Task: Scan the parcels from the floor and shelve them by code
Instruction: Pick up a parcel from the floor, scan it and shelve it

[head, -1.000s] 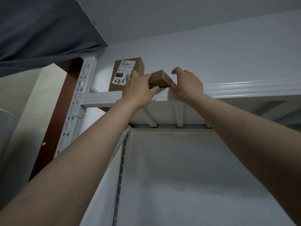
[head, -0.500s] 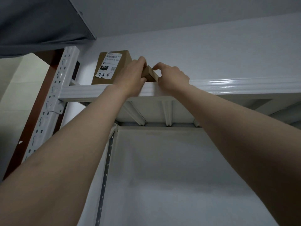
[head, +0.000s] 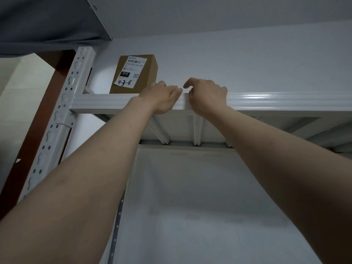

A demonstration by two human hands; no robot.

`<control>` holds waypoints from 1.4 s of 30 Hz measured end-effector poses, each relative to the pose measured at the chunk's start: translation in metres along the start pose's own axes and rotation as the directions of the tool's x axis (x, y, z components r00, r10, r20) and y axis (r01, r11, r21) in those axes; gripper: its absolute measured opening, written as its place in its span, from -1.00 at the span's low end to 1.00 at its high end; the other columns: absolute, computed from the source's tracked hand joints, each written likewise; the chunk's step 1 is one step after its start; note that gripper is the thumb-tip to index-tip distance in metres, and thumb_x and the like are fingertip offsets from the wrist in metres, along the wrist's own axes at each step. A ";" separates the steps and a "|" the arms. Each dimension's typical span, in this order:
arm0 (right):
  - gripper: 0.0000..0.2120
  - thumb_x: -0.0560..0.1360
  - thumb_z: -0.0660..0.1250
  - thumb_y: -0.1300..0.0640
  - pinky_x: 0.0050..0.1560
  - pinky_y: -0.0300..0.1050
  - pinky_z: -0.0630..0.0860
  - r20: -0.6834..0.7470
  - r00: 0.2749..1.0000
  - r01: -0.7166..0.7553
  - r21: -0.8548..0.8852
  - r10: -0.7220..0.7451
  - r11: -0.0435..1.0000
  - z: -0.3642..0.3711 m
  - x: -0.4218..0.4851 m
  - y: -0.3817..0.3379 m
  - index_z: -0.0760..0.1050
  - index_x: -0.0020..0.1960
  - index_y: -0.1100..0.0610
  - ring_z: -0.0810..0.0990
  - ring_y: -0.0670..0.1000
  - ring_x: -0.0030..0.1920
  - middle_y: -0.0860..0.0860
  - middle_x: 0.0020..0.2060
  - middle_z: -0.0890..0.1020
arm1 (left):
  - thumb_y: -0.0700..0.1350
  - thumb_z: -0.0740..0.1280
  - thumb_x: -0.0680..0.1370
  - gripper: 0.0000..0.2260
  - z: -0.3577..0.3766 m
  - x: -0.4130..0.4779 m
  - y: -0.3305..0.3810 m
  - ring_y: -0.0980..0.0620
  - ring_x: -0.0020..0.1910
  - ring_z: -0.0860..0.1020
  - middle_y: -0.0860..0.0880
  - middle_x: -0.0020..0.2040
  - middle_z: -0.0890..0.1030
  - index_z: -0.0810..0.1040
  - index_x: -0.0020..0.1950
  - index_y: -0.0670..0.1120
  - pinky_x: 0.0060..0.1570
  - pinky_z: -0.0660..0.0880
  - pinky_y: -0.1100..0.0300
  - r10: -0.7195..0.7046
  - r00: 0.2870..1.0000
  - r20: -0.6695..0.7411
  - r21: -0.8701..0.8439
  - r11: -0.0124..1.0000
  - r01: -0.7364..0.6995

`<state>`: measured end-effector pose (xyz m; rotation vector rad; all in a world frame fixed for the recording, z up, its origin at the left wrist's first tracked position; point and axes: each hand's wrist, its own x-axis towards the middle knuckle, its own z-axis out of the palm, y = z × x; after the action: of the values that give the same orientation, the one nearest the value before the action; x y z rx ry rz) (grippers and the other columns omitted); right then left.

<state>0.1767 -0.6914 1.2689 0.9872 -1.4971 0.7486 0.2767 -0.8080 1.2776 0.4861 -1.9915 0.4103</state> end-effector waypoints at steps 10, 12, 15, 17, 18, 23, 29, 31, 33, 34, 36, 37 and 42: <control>-0.71 0.60 0.12 0.13 0.02 0.04 0.35 -0.093 0.978 0.174 -0.115 -0.185 0.978 0.007 -0.010 0.020 0.57 0.19 0.08 0.51 0.18 0.13 0.09 0.11 0.57 | 0.34 -0.23 0.60 -0.28 0.041 -0.007 0.013 -0.20 0.52 0.22 -0.12 0.54 0.34 0.26 0.58 -0.03 0.47 0.14 -0.18 0.076 0.942 -0.327 0.095 0.994 -0.048; -0.68 0.52 0.10 0.10 -0.08 0.02 0.34 -0.192 0.946 0.226 -0.193 -0.263 0.955 0.011 -0.021 0.030 0.58 0.10 0.12 0.54 0.19 0.03 0.09 0.02 0.60 | 0.24 -0.19 0.61 -0.33 0.050 -0.013 0.023 -0.20 0.50 0.29 -0.14 0.51 0.39 0.32 0.55 -0.09 0.48 0.15 -0.20 0.206 0.887 -0.414 0.110 0.978 -0.175; -0.71 0.46 0.16 0.14 -0.10 0.03 0.36 -0.259 0.913 0.243 -0.281 -0.317 0.928 0.008 -0.036 0.048 0.58 0.07 0.16 0.56 0.19 -0.02 0.10 0.00 0.62 | 0.14 0.00 0.65 -0.44 0.052 -0.016 0.035 -0.22 0.43 0.39 -0.19 0.44 0.46 0.39 0.50 -0.16 0.45 0.22 -0.22 0.354 0.789 -0.503 0.197 0.935 -0.294; -0.68 0.47 0.18 0.12 -0.01 0.06 0.38 -0.233 0.908 0.264 -0.324 -0.347 0.909 -0.002 -0.044 0.063 0.56 0.14 0.17 0.55 0.19 0.07 0.13 0.10 0.61 | 0.15 0.05 0.64 -0.44 0.049 -0.018 0.043 -0.24 0.41 0.42 -0.22 0.44 0.46 0.40 0.49 -0.18 0.43 0.26 -0.23 0.431 0.756 -0.492 0.284 0.901 -0.329; -0.67 0.48 0.20 0.10 0.04 0.07 0.37 -0.219 0.906 0.275 -0.344 -0.362 0.898 -0.008 -0.048 0.072 0.55 0.17 0.17 0.54 0.19 0.11 0.15 0.15 0.59 | 0.16 0.06 0.63 -0.43 0.047 -0.019 0.049 -0.25 0.41 0.42 -0.23 0.44 0.46 0.41 0.48 -0.19 0.42 0.27 -0.23 0.468 0.740 -0.483 0.316 0.881 -0.351; -0.53 0.37 0.34 0.11 0.17 0.07 0.31 -0.121 0.930 0.264 -0.440 -0.348 0.858 -0.051 -0.077 0.120 0.51 0.28 0.17 0.51 0.20 0.20 0.16 0.27 0.54 | 0.20 0.07 0.60 -0.38 0.034 -0.027 0.103 -0.26 0.40 0.44 -0.24 0.45 0.45 0.43 0.46 -0.22 0.43 0.26 -0.23 0.579 0.688 -0.437 0.362 0.813 -0.455; -0.43 0.36 0.34 0.10 0.22 0.11 0.31 -0.001 0.954 0.249 -0.562 -0.301 0.789 -0.141 -0.119 0.200 0.45 0.37 0.14 0.49 0.23 0.22 0.18 0.31 0.50 | 0.21 0.10 0.61 -0.39 0.020 -0.038 0.213 -0.27 0.36 0.48 -0.26 0.44 0.46 0.48 0.43 -0.22 0.43 0.27 -0.23 0.657 0.632 -0.412 0.361 0.754 -0.548; -0.42 0.36 0.33 0.10 0.21 0.12 0.32 0.048 0.960 0.249 -0.605 -0.277 0.756 -0.178 -0.138 0.232 0.44 0.38 0.14 0.48 0.24 0.23 0.19 0.31 0.50 | 0.21 0.11 0.61 -0.40 0.017 -0.046 0.256 -0.28 0.34 0.49 -0.27 0.42 0.47 0.48 0.43 -0.21 0.41 0.28 -0.23 0.679 0.604 -0.416 0.333 0.732 -0.594; -0.41 0.37 0.32 0.08 0.22 0.14 0.33 0.097 0.965 0.247 -0.646 -0.243 0.723 -0.218 -0.164 0.266 0.42 0.40 0.13 0.48 0.25 0.24 0.20 0.32 0.49 | 0.21 0.12 0.60 -0.40 0.017 -0.058 0.304 -0.28 0.34 0.49 -0.27 0.42 0.48 0.47 0.44 -0.19 0.41 0.29 -0.23 0.701 0.585 -0.408 0.291 0.707 -0.644; -0.42 0.38 0.32 0.07 0.22 0.14 0.34 0.120 0.968 0.244 -0.663 -0.221 0.708 -0.238 -0.180 0.283 0.41 0.40 0.13 0.47 0.25 0.24 0.21 0.32 0.48 | 0.21 0.12 0.59 -0.40 0.018 -0.066 0.329 -0.28 0.34 0.49 -0.27 0.42 0.48 0.47 0.45 -0.18 0.40 0.29 -0.23 0.711 0.574 -0.406 0.266 0.693 -0.670; -0.43 0.41 0.32 0.03 0.23 0.15 0.34 0.164 0.975 0.223 -0.686 -0.151 0.693 -0.279 -0.218 0.316 0.39 0.40 0.13 0.45 0.26 0.27 0.22 0.35 0.46 | 0.21 0.13 0.58 -0.40 0.024 -0.089 0.382 -0.29 0.35 0.48 -0.27 0.42 0.47 0.45 0.47 -0.17 0.41 0.28 -0.24 0.736 0.552 -0.392 0.204 0.655 -0.728; -0.43 0.43 0.31 0.00 0.24 0.15 0.34 0.183 0.978 0.202 -0.691 -0.103 0.694 -0.298 -0.240 0.331 0.38 0.41 0.11 0.44 0.26 0.28 0.22 0.36 0.45 | 0.21 0.12 0.58 -0.39 0.029 -0.103 0.410 -0.29 0.36 0.47 -0.28 0.43 0.46 0.44 0.48 -0.16 0.42 0.28 -0.25 0.751 0.544 -0.374 0.174 0.633 -0.755; -0.40 0.50 0.26 -0.08 0.28 0.15 0.32 0.252 0.957 0.075 -0.701 0.147 0.710 -0.382 -0.367 0.394 0.25 0.49 0.06 0.38 0.24 0.35 0.21 0.42 0.37 | 0.23 0.04 0.60 -0.37 0.060 -0.195 0.555 -0.28 0.42 0.41 -0.28 0.47 0.41 0.40 0.50 -0.15 0.45 0.24 -0.28 0.827 0.481 -0.290 0.005 0.504 -0.864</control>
<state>0.0014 -0.1158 0.9964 0.4739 -1.8558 -0.0046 0.0335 -0.3279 1.0336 -0.7145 -1.8492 0.8837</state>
